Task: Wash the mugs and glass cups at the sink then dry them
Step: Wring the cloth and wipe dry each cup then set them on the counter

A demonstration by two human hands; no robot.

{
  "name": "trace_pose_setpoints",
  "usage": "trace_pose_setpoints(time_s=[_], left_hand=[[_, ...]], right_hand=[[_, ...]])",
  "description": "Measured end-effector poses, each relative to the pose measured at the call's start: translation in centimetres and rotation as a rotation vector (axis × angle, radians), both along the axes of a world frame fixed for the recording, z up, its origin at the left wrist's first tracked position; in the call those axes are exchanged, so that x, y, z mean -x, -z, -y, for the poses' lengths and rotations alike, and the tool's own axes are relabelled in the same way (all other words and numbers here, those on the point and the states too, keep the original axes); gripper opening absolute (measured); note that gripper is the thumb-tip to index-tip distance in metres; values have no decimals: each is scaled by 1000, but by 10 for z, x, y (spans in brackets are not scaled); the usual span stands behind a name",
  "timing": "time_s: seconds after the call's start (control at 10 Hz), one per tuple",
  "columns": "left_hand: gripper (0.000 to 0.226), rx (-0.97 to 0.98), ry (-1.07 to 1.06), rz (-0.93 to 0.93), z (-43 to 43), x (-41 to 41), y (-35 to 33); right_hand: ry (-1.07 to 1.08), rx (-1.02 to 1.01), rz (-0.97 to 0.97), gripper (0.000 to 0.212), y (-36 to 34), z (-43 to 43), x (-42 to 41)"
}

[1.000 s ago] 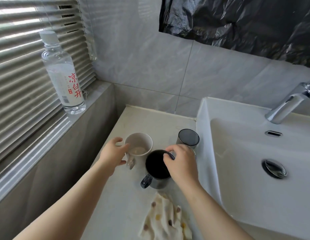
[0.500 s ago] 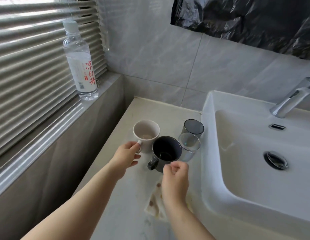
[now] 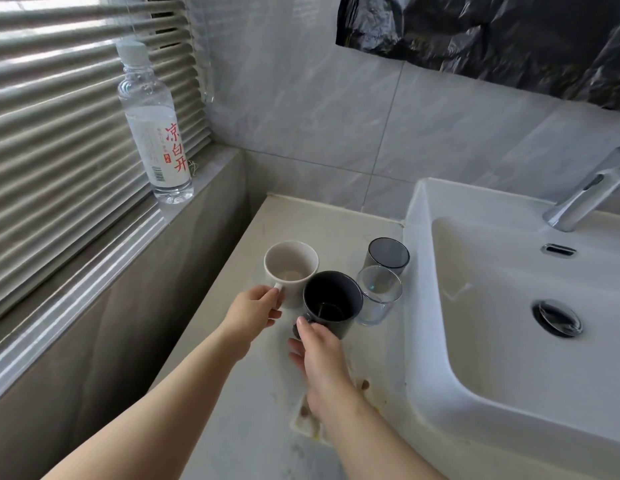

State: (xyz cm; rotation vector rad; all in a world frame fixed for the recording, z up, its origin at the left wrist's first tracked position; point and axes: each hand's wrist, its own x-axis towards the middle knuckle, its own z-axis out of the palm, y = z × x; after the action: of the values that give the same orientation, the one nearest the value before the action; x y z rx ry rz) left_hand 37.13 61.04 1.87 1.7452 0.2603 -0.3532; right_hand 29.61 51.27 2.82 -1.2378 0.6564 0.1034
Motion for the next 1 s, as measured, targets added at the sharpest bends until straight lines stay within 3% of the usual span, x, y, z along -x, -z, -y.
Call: trace_pose_setpoints(time_s=[0.2, 0.3, 0.5, 0.6, 0.8, 1.0], left_hand=[[27, -10, -44, 28, 1, -8, 5], [28, -7, -97, 38, 1, -18, 6], [31, -78, 22, 70, 9, -54, 5], [33, -104, 58, 68, 18, -81, 4], [34, -213, 140, 99, 34, -137, 1], [35, -210, 219, 118, 64, -178, -2]], right_hand=[[17, 271, -7, 29, 12, 9, -7], [-15, 331, -12, 30, 13, 10, -23], [-43, 354, -87, 22, 12, 13, -80], [-9, 341, -135, 9, 7, 20, -115], [165, 219, -177, 4, 4, 33, -179], [329, 84, -238, 13, 0, 60, -225]])
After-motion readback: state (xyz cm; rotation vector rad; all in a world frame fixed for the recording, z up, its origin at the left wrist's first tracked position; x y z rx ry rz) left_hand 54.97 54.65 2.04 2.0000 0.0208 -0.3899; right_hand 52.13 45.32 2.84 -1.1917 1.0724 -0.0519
